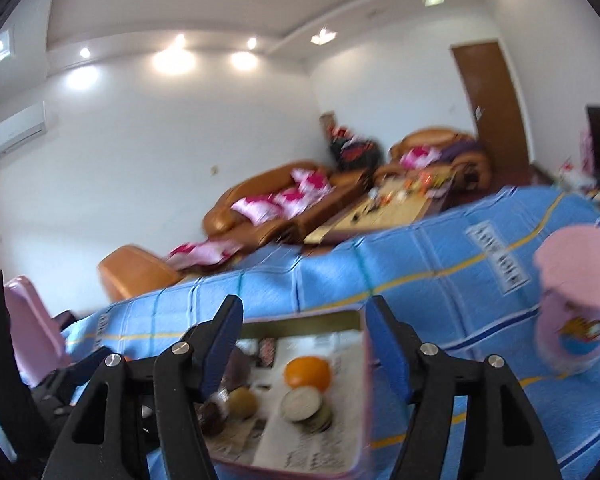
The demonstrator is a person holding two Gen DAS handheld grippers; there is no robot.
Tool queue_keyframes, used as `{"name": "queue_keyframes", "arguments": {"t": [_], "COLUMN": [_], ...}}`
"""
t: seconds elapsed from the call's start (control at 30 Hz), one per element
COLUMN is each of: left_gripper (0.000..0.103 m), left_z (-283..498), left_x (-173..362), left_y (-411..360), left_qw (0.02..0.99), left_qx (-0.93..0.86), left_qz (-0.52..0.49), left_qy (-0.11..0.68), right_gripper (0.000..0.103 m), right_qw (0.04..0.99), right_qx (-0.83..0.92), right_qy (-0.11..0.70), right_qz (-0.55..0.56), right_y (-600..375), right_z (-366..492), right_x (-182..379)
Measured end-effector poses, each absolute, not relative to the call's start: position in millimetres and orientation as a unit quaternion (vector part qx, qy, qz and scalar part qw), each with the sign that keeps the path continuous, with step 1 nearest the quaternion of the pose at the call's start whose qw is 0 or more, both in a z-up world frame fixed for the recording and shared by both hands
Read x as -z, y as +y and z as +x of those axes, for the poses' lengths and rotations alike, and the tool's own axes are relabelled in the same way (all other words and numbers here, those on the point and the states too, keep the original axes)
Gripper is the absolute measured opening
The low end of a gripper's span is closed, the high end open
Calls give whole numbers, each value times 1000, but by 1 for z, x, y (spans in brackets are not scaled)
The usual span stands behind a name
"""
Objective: Organize fruits
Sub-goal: 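Open both tools to drop the kiwi and cylinder into the tin, then grasp the dark brown round fruit with the right tool while the left tool reaches the yellow-green fruit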
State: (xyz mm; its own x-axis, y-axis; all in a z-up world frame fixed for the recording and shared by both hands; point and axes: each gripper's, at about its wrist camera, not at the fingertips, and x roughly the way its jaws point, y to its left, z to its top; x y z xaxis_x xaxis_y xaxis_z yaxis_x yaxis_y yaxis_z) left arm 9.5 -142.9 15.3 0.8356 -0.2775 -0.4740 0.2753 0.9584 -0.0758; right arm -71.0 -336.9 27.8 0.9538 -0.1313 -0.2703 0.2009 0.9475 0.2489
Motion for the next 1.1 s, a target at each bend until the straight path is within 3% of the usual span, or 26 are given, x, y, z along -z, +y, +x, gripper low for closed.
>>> {"name": "queue_keyframes", "arguments": {"t": [0.3,0.97,1.1], "left_gripper": [103,103,103], "left_z": [1,-29,-20], "left_x": [-16,-11,-21], "left_y": [-115,-92,-76], "left_qw": [972,965,972], "left_qx": [90,98,78], "left_qz": [9,15,49], "left_qy": [217,241,217], "right_gripper": [66,66,66], "right_qw": [989,984,985], "right_qx": [78,129,115], "right_qy": [107,121,125], "right_qz": [66,23,39], "right_y": [-313,-289,-283], "right_z": [-74,-83,-85], "right_x": [-33,-30,-33]}}
